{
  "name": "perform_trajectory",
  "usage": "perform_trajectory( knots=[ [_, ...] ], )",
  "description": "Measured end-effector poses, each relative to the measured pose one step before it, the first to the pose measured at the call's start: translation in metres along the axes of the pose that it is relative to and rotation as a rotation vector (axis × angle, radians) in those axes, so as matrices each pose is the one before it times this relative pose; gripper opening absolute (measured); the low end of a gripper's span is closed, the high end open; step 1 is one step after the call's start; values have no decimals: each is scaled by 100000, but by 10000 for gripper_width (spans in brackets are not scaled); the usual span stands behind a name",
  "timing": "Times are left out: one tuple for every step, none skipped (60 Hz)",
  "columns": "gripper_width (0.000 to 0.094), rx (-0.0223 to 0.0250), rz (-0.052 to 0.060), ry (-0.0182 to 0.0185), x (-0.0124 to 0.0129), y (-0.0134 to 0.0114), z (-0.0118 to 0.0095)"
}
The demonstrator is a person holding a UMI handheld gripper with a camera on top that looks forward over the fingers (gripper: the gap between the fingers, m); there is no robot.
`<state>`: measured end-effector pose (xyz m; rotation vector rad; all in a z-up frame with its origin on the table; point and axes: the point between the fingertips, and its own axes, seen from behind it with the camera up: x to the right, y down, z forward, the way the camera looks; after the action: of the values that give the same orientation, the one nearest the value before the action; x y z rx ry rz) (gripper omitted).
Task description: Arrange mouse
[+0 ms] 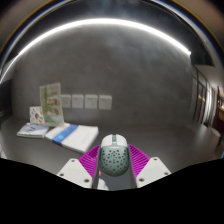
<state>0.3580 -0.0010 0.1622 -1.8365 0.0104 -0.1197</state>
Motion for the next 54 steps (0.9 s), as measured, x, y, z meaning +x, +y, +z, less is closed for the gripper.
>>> perform_trajectory(
  knots=[
    [427, -2363, 551, -149, 624, 1027, 523],
    [427, -2323, 305, -453, 426, 1116, 673],
    [426, -2156, 125, -830, 304, 1054, 638],
    [429, -2217, 37, -986, 225, 1007, 586],
    [429, -2355, 113, -965, 152, 962, 497],
    [429, -2286, 247, -1096, 63, 883, 437],
    [430, -1878, 332, -1268, -34, 724, 411],
    [431, -1716, 237, -993, -604, 788, 445],
    [431, -619, 120, -2203, -114, 609, 797],
    [430, -1022, -225, -1656, -201, 435, 317],
    [430, -1068, -338, -1398, -132, 422, 330],
    [430, -1193, -317, -948, -28, 491, 310],
    [430, -1396, -151, -418, 88, 521, 274],
    [432, -1443, -92, -10, 174, 493, 231],
    [431, -1215, -27, 191, 57, 477, 251],
    [432, -1125, -176, 133, 153, 548, 361],
    [431, -1300, -281, 110, 231, 437, 243],
    [432, -1189, -193, 133, 235, 400, 208],
    [432, -1168, 19, 134, 218, 401, 198],
    [432, -1278, 184, -45, 192, 397, 126],
    [432, -1109, 521, -295, 134, 370, 143],
    [433, -799, 909, -282, 2, 408, 155],
    [439, -915, 1025, -480, 35, 346, 130],
    [447, -367, 1140, -647, -30, 275, 137],
    [446, 998, 846, -689, -34, -157, 18],
    [445, 703, 349, -578, -27, -105, 21],
    [448, -399, 22, -550, -3, 162, -2],
    [454, 135, -300, -414, -7, -3, -28],
    [468, -148, -550, -279, 17, 118, -57],
    [475, -547, -828, -229, 29, -58, -56],
    [486, -234, -1049, -66, -40, 32, 100],
    [497, -36, -1108, 42, 21, 6, 0],
    [508, 116, -1002, 101, 1, -38, -10],
    [522, -156, -1020, 44, 21, 48, -12],
    [533, -18, -908, -45, -9, -2, -42],
    [540, 72, -726, -75, 24, 2, -44],
    [625, 75, -357, -50, 8, 0, -52],
    [668, -248, -121, 170, 88, 96, -139],
    [700, -125, 336, 446, 156, 82, -189],
    [757, -131, 527, 224, 83, 107, -257],
    [813, -73, 565, -417, 60, 138, -171],
    [870, -27, 671, -676, -87, 125, -340],
    [881, 120, 785, -617, -20, 11, -385],
    [847, 297, 954, -742, -76, 9, -429],
    [853, 361, 1116, -744, -66, 28, -434],
    [851, 279, 1255, -718, -70, 69, -457],
    [850, 45, 1253, -845, -135, 143, -509],
    [848, 73, 1292, -823, -131, 150, -531],
    [845, 105, 1259, -777, -129, 147, -544],
    [840, 190, 1237, -709, -221, 278, -629],
    [840, -9, 863, -488, -74, 189, -645],
    [839, 134, 678, -458, -17, 224, -552],
    [842, 144, 546, -212, 17, 216, -568],
    [838, 171, 490, 133, 80, 237, -523]
  ],
)
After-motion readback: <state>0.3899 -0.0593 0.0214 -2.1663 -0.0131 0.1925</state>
